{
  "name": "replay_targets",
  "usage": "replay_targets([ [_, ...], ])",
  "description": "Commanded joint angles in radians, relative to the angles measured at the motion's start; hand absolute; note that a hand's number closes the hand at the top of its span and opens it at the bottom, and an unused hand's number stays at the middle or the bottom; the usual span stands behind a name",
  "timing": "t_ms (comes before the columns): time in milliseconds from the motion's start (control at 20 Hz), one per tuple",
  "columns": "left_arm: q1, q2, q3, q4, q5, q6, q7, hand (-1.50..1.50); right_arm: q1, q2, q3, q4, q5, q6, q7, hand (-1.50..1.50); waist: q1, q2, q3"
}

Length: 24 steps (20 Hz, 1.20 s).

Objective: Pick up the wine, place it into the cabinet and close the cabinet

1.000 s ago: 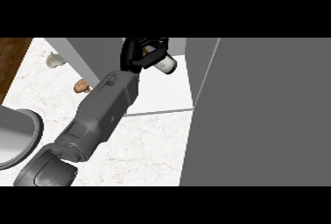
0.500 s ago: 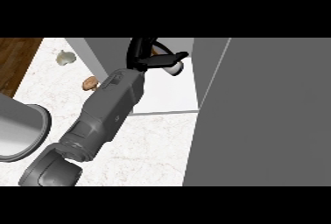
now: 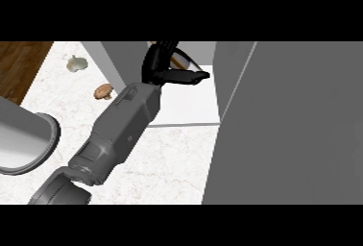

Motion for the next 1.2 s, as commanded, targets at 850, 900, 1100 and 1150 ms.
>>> replay_targets([
  [850, 0.627, 0.006, -0.317, -0.711, 0.063, 0.046, 0.101, -1.5, 0.092, -0.044, -0.01, -0.21, -0.023, -0.03, 0.056, -1.5, 0.052, -0.01, 0.001],
  [900, 0.656, 0.008, -0.319, -0.71, 0.054, 0.055, 0.088, -1.5, 0.094, -0.054, -0.007, -0.22, -0.03, -0.02, 0.069, -1.5, 0.043, -0.004, 0.0],
  [1100, 0.777, 0.085, -0.322, -0.853, 0.073, 0.012, 0.115, -1.5, 0.117, -0.059, 0.001, -0.219, -0.01, -0.012, 0.036, -1.5, 0.037, -0.004, 0.0],
  [1150, 0.798, 0.074, -0.324, -0.865, 0.074, 0.025, 0.115, -1.5, 0.124, -0.056, -0.004, -0.235, -0.016, -0.026, 0.051, -1.5, 0.034, -0.003, 0.0],
])
